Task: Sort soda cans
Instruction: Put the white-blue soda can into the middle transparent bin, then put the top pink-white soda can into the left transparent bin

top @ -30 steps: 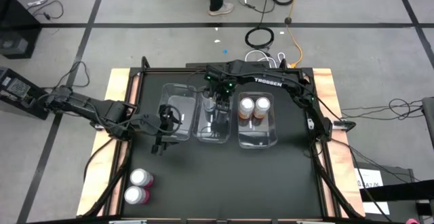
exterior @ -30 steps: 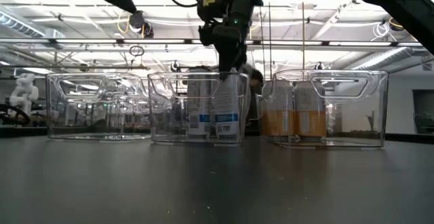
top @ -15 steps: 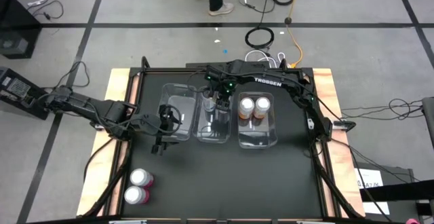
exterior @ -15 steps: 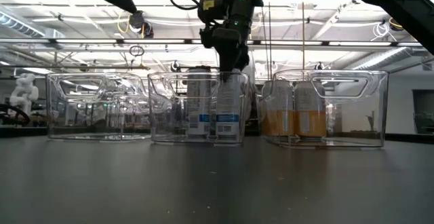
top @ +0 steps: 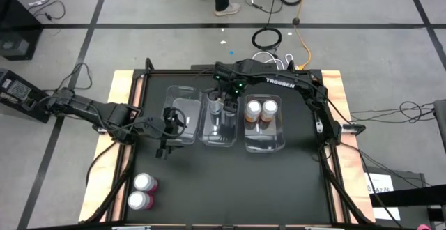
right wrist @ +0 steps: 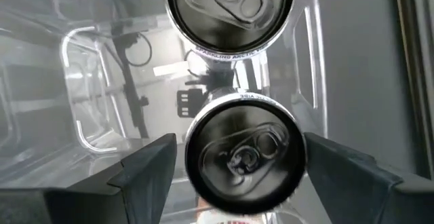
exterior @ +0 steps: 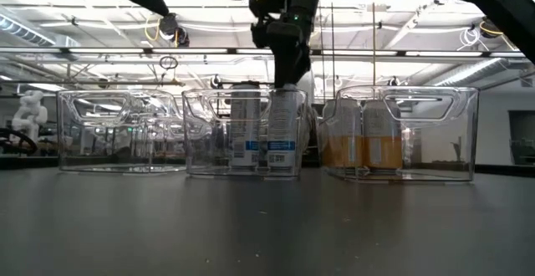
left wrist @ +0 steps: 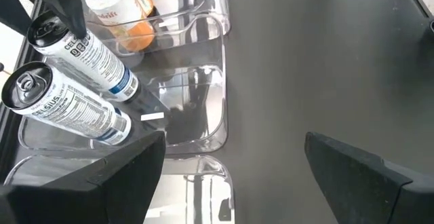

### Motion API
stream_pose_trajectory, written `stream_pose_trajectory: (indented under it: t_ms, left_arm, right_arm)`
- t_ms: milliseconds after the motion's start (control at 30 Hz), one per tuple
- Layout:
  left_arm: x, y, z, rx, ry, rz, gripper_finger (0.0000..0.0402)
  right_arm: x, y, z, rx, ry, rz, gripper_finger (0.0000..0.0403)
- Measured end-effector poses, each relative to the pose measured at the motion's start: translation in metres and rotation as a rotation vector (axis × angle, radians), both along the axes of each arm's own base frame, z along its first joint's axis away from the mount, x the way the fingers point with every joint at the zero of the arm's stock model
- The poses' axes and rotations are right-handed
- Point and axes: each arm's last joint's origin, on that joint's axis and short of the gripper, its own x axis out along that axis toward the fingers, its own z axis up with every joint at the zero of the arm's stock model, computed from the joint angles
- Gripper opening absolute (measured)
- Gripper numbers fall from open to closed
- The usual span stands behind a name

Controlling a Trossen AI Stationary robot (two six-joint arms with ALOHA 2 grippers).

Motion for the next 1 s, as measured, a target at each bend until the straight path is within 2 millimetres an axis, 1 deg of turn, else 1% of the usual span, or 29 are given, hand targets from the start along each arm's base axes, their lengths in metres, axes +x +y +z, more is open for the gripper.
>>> stream_pose_trajectory:
  t_ms: [133, 267, 333, 433, 567, 733, 867, 1000]
  left_arm:
    - [0.000, 0.000, 0.000, -0.011, 0.000, 0.011, 0.0363]
    - [0.000, 0.000, 0.000, -0.012, 0.000, 0.012, 0.0363]
    - [0.000, 0.000, 0.000, -0.012, 0.000, 0.012, 0.0363]
    - [0.000, 0.000, 0.000, -0.013, -0.002, 0.012, 0.0363]
    - [0.003, -0.001, 0.003, -0.024, -0.038, 0.012, 0.0363]
    - [0.005, -0.002, 0.006, -0.037, -0.081, 0.011, 0.0363]
    - [0.006, -0.002, 0.008, -0.043, -0.100, 0.011, 0.0363]
    - [0.008, -0.003, 0.009, -0.051, -0.122, 0.011, 0.0363]
  right_arm:
    - [-0.006, 0.002, 0.013, -0.009, -0.032, -0.002, 0.0306]
    - [-0.015, 0.006, 0.032, -0.021, -0.076, -0.005, 0.0306]
    - [-0.021, 0.010, 0.043, -0.022, -0.104, -0.021, 0.0306]
    - [-0.032, 0.020, 0.064, -0.021, -0.160, -0.043, 0.0306]
    - [-0.047, 0.040, 0.092, -0.012, -0.241, -0.062, 0.0306]
    - [-0.060, 0.071, 0.117, 0.025, -0.328, -0.076, 0.0306]
    - [-0.061, 0.099, 0.125, 0.049, -0.373, -0.047, 0.0306]
    - [-0.055, 0.127, 0.123, 0.028, -0.380, -0.038, 0.0306]
